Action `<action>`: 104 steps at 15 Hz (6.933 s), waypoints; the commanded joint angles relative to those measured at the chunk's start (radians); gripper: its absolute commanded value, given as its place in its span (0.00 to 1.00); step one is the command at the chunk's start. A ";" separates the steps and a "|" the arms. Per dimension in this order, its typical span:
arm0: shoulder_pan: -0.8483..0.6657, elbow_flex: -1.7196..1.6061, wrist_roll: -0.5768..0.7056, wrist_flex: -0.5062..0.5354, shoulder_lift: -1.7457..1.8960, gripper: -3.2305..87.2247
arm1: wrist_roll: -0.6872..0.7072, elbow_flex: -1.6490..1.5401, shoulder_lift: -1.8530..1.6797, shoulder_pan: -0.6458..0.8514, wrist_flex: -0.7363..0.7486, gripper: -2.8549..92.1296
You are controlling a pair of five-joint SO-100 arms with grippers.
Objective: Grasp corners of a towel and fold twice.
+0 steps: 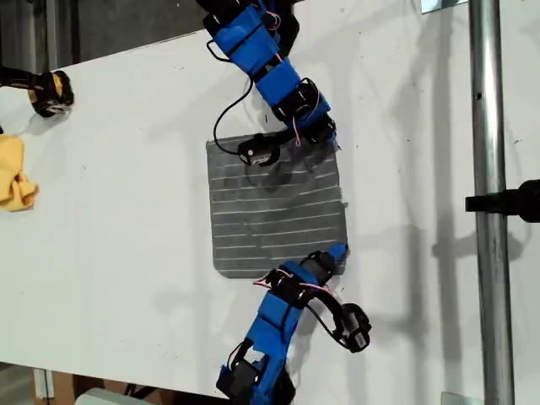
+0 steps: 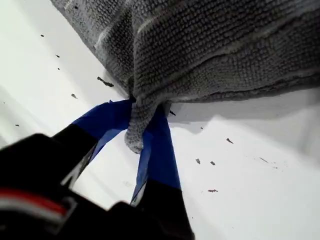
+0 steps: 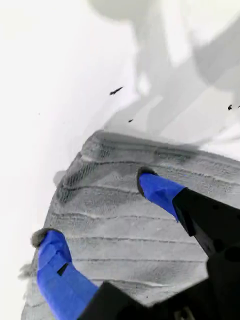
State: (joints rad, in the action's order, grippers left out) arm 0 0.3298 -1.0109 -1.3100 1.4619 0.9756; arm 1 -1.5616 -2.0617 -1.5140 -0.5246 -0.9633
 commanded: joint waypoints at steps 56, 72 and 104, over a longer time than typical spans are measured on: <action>-0.308 -1.325 -0.117 -0.609 1.072 0.02 | 0.566 -0.041 -0.233 0.560 -0.172 0.03; -0.135 -1.442 -0.380 -0.442 1.486 0.28 | 0.482 0.186 -0.365 0.551 -0.592 0.41; -0.235 -2.019 -0.245 -0.201 2.505 0.22 | 0.313 0.014 -0.094 0.713 -0.120 0.50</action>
State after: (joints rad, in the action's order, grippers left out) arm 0 0.0874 -3.0787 -1.5447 1.2548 3.4729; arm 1 -1.2686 -2.1445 -1.6567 0.1749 -1.0907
